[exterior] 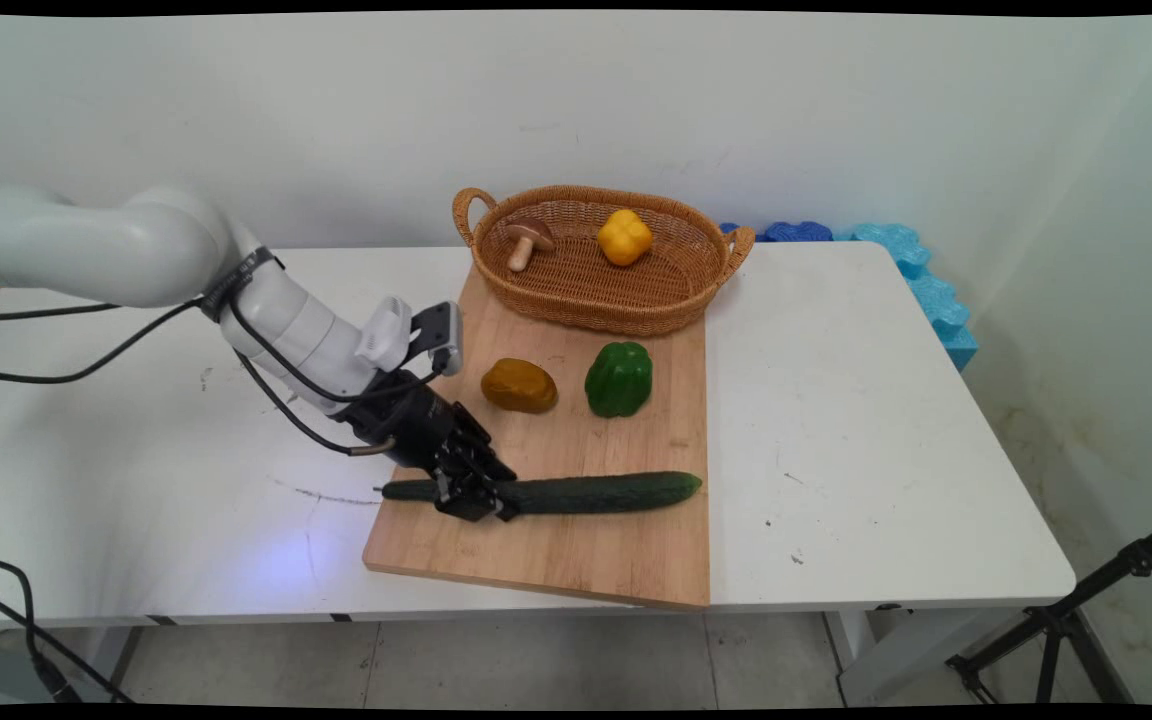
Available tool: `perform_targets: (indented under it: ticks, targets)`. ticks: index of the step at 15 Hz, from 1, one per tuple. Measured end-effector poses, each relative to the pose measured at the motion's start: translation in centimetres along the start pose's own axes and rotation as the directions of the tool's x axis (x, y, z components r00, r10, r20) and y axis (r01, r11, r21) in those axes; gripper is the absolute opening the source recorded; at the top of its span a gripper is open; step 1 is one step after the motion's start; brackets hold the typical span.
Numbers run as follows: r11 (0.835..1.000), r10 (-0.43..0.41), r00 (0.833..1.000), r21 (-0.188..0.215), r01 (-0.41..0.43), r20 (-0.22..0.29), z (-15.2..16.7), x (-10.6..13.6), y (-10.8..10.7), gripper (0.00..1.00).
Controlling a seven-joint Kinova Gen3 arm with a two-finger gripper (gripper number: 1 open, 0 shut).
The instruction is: Place the picked object on the cutting board
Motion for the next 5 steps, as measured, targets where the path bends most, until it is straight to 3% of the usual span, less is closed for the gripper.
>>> perform_targets:
  ticks: [5]
  targets:
    - [0.999,0.03,1.0,-0.011,-0.03,-0.008,0.72,-0.15,-0.17,1.0]
